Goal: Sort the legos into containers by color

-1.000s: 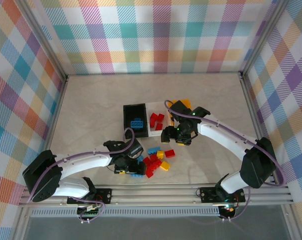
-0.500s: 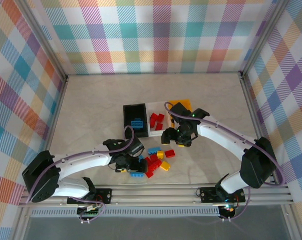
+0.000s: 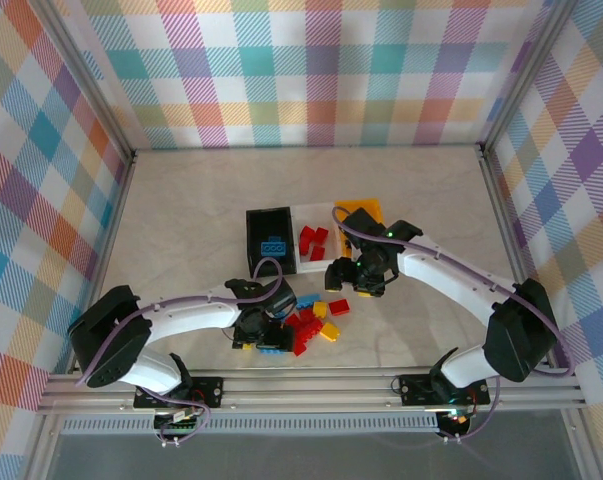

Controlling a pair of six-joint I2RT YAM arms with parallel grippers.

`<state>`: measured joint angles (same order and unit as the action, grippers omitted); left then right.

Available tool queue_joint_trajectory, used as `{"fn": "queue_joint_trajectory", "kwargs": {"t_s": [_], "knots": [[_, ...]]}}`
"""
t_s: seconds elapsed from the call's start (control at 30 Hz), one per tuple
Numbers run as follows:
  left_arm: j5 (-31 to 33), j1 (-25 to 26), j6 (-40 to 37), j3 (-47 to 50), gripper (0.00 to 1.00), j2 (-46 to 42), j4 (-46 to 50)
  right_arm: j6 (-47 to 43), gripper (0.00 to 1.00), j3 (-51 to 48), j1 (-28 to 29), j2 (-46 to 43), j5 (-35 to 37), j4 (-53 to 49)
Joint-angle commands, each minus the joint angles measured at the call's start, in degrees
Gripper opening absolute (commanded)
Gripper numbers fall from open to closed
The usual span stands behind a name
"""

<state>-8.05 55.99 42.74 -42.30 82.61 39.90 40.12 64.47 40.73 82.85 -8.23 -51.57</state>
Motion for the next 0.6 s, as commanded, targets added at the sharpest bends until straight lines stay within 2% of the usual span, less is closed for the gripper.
{"fn": "queue_joint_trajectory", "kwargs": {"t_s": [0.0, 0.3, 0.37, 0.57], "knots": [[1.21, 1.21, -0.38, -1.43, 0.88, 0.36, 0.59, 1.09, 0.74, -0.92, 0.05, -1.2, -0.47, 0.38], [2.65, 1.17, -1.93, -2.57, 0.71, 0.5, 2.98, 1.22, 0.74, -0.4, 0.01, -0.5, -0.47, 0.61], [3.16, 1.2, -2.14, -2.78, 0.64, -0.2, 3.88, 1.19, 0.74, -0.25, 0.12, -0.19, -0.45, 0.53], [4.36, 1.17, -2.06, -3.46, 0.63, -4.42, 7.89, 1.37, 0.74, -0.31, 0.06, 0.38, -0.64, 0.97]]}}
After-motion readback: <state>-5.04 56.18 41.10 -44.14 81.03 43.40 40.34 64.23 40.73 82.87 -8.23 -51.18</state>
